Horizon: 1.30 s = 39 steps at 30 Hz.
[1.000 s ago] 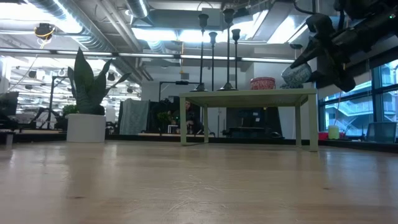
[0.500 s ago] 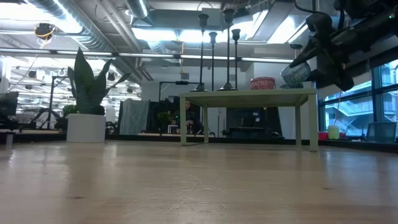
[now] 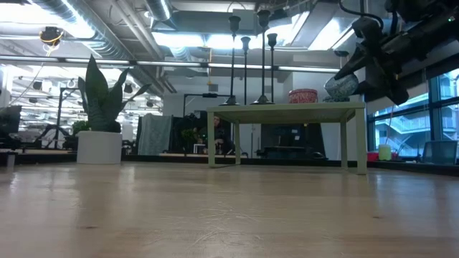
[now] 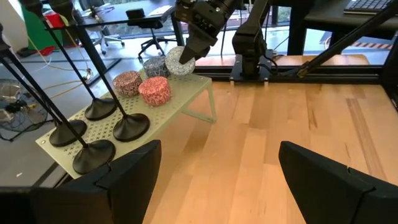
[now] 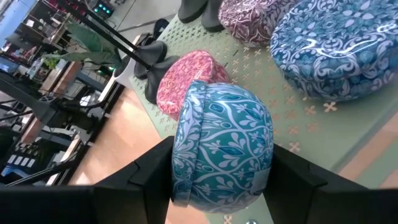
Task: Pick & Place candle stick holders
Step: Put the light blue scented candle on the shelf
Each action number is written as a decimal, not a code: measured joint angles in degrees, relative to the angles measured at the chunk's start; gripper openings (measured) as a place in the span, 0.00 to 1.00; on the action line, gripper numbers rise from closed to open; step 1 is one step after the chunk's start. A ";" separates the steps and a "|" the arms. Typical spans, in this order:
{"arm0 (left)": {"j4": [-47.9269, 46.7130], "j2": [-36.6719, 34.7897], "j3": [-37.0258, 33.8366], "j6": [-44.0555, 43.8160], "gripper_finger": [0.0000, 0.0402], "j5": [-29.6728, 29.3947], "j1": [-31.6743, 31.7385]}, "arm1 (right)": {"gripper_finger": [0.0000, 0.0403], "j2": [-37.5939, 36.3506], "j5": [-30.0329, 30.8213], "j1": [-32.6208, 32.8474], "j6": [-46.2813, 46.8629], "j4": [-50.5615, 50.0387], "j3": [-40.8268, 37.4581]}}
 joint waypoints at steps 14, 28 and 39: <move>0.02 0.00 0.00 -0.05 0.80 1.51 0.00 | 0.51 0.00 0.01 0.00 0.21 0.15 0.00; 0.04 -0.02 0.00 -0.07 0.80 1.60 0.00 | 0.51 0.00 0.02 -0.01 0.22 -0.15 0.00; 0.04 -0.02 0.00 -0.07 0.80 1.60 0.00 | 0.51 0.04 0.02 -0.02 2.15 -3.63 0.00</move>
